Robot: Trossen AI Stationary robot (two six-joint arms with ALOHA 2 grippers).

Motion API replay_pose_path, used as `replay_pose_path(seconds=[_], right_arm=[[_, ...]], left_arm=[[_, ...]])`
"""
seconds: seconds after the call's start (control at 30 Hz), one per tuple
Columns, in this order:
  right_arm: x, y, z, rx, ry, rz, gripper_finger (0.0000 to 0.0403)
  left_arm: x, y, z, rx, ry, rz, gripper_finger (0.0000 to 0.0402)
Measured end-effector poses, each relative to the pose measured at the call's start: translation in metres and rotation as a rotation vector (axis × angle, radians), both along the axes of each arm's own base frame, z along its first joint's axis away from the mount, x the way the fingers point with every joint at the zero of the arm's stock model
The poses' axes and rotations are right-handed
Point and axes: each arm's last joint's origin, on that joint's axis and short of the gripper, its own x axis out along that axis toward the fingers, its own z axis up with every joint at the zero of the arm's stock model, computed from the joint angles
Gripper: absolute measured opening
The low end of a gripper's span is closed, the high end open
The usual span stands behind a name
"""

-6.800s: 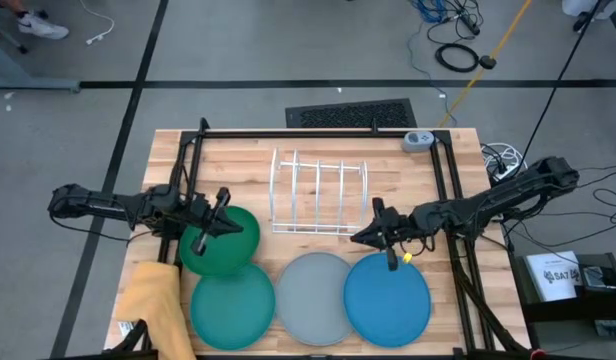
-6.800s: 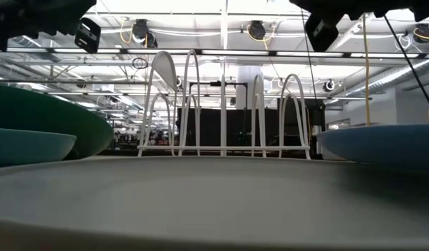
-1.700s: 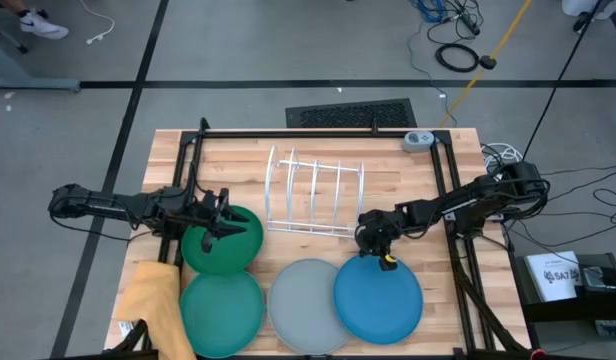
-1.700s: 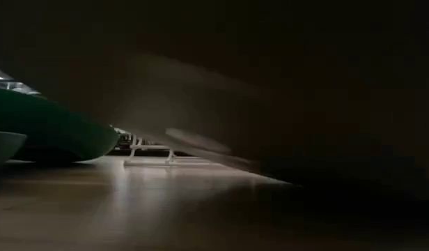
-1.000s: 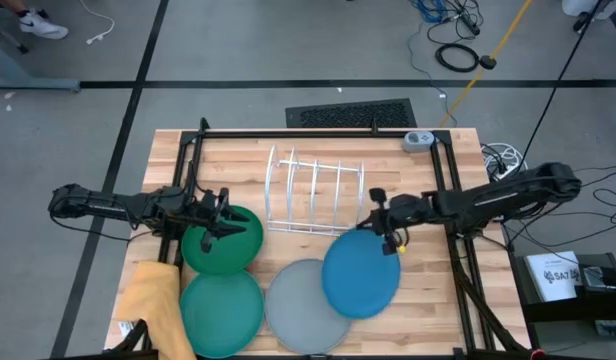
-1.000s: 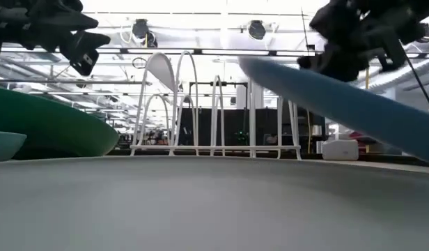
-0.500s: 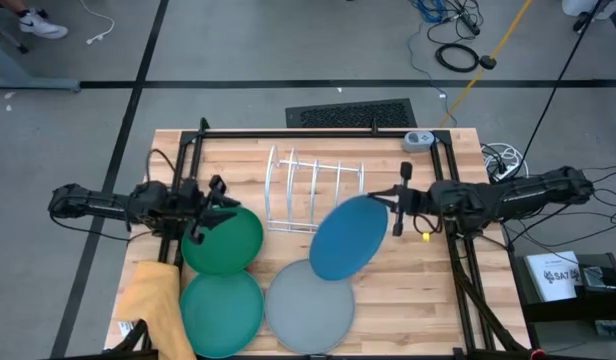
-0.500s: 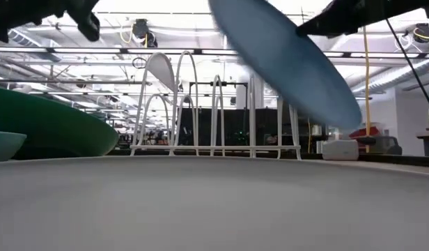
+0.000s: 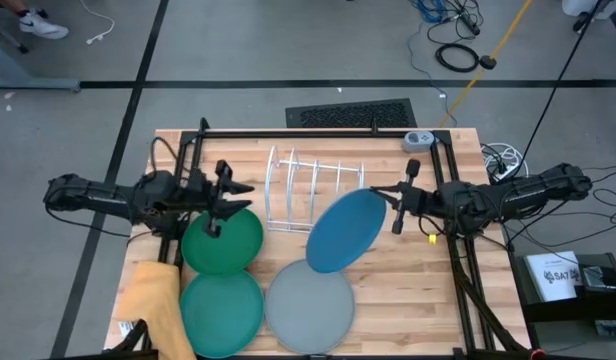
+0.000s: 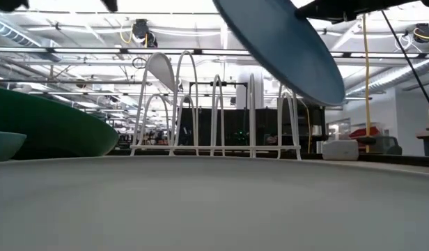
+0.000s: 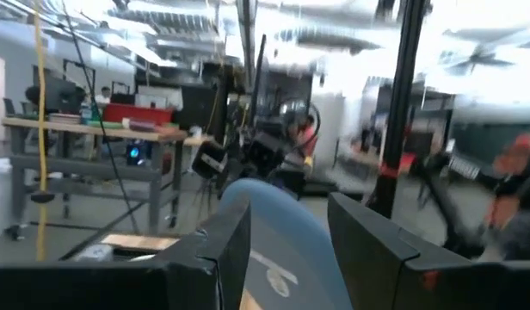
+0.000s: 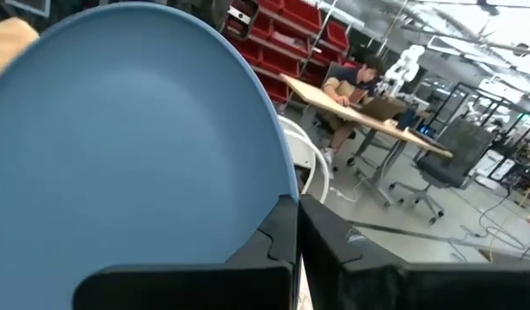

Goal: Sort dishes
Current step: Put the blue plate in the dish rack

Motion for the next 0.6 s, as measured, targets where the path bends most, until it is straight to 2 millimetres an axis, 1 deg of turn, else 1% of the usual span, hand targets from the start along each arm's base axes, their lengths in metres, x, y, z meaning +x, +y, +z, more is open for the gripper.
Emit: replay_pose_path(seconds=[0.1,0.23,0.33,0.43,0.53,0.6], right_arm=[[0.000,0.001,0.003,-0.009,-0.023,0.002,0.0000],[0.000,0.002,0.009,-0.049,-0.075,0.009,0.0000],[-0.001,0.002,0.016,-0.089,-0.126,0.005,0.0000],[-0.002,0.001,0.024,-0.143,-0.187,-0.004,0.0000],[-0.004,-0.002,0.038,-0.201,-0.238,-0.025,0.0000],[-0.005,-0.004,0.054,-0.246,-0.270,-0.026,0.0000]], left_arm=[[0.014,-0.001,0.017,0.050,0.063,0.009,0.0157],[0.028,-0.002,0.040,0.057,0.138,0.011,0.0157],[0.034,-0.002,0.055,0.059,0.169,0.012,0.0157],[0.035,-0.002,0.067,0.065,0.183,0.013,0.0157],[0.035,-0.002,0.075,0.087,0.178,0.028,0.0157],[0.034,-0.002,0.080,0.097,0.160,0.033,0.0157]])
